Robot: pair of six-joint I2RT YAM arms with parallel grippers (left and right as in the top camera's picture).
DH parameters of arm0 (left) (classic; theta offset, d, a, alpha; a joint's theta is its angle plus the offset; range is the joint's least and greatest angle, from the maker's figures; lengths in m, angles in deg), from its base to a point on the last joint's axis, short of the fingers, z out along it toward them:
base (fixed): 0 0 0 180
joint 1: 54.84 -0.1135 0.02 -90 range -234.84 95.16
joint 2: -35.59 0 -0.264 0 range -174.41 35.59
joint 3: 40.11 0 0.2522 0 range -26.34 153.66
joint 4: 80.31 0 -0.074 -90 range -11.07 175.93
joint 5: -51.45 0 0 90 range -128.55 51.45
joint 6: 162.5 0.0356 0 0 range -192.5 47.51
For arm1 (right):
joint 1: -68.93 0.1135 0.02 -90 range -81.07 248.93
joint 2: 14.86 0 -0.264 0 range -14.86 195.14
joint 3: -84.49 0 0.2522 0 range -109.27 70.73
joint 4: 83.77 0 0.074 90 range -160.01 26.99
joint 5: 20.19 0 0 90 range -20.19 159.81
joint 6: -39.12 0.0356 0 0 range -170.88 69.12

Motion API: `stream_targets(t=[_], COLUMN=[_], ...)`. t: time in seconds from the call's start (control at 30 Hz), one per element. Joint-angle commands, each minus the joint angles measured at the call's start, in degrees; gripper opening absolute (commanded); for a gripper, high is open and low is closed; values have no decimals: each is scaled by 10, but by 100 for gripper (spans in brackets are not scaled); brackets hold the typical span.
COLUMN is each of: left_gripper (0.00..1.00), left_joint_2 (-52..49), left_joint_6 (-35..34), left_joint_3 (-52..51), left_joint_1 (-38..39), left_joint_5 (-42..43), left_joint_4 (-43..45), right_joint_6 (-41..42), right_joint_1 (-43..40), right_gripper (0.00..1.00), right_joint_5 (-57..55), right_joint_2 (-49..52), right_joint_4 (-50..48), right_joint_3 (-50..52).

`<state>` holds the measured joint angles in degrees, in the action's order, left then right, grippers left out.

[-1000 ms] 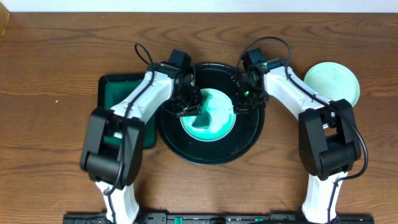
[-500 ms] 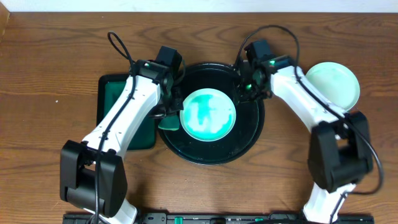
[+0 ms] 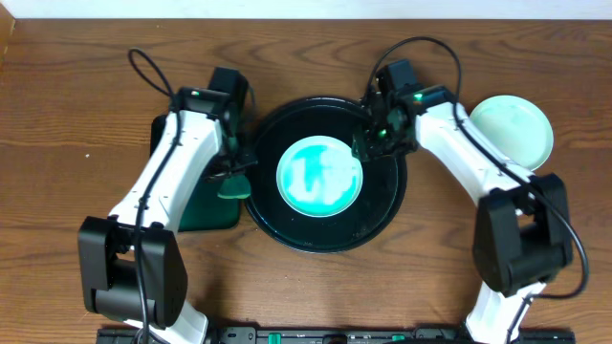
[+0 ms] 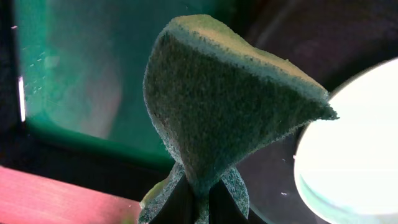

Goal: Clean dirty plates on tray and stack at the side
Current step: 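Return the sponge to the basin with the left gripper, then lift the scrubbed plate with the right gripper and tilt it over the tray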

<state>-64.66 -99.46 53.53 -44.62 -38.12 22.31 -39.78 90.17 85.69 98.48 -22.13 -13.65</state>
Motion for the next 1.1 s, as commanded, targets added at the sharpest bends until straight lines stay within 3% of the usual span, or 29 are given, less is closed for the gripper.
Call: stream_targets(t=[0.0,0.23,0.47,0.63,0.77,1.07], left_gripper=[8,8,8,8,9,9], left_joint_2=[2,2,2,2,2,2], left_joint_6=[2,3,3,3,3,3], left_joint_3=[10,10,10,10,10,10], left_joint_1=[-26,-56,-58,-58,-58,-58], left_joint_5=[-13,-13,-13,-13,-13,-13], left_joint_4=[-6,-9,-17,-23,-23,-23], right_joint_6=[12,13,25,35,35,19], right_joint_1=[16,40,44,44,44,44], right_gripper=[54,56,50,30,4,2], right_joint_5=[18,15,13,11,11,2], right_joint_2=[27,49,70,94,96,69], right_joint_4=[-10,-32,-44,-44,-45,-51], right_joint_3=[-3,-2,-2,-2,-2,-3])
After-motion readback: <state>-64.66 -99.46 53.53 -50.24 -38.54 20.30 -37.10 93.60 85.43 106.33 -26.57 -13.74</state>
